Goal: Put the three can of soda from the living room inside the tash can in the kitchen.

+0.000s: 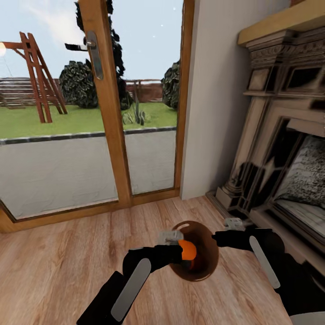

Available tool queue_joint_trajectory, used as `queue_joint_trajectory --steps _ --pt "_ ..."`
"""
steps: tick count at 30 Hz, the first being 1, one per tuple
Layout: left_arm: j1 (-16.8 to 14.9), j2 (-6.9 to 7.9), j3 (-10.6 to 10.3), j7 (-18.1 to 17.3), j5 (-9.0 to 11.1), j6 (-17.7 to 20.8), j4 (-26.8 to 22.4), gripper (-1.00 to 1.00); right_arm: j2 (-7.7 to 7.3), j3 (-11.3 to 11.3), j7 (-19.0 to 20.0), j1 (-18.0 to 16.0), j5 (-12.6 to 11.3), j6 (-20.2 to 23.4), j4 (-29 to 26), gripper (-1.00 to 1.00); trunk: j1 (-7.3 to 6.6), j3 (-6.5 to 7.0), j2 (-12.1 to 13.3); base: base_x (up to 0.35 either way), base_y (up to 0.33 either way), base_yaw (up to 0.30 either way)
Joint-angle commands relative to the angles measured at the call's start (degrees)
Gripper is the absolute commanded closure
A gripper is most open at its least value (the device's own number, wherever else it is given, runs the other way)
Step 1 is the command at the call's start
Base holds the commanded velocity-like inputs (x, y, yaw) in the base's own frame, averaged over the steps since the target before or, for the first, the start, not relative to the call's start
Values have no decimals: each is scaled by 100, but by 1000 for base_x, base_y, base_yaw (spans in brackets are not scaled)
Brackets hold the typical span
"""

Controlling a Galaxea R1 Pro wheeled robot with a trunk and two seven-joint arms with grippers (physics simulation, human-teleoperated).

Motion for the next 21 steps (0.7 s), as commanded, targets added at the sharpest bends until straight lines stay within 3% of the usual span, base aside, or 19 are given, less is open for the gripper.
queue_joint_trajectory --steps 1,9,15,21 --pt "-61 -4 0 -16 8 -14 243 100 2 14 17 -2 -152 16 -1 100 -3 24 1 0 0 0" --pt "-124 -8 0 -21 12 -85 645 100 8 41 17 9 -159 16 -8 100 -24 201 12 0 0 0" --pt "-127 22 -28 -120 10 -418 608 100 90 346 17 5 -152 16 -9 100 -24 201 12 0 0 0" --pt "-127 43 -34 -389 -19 -634 653 100 118 411 17 5 -151 16 -9 100 -24 201 12 0 0 0"
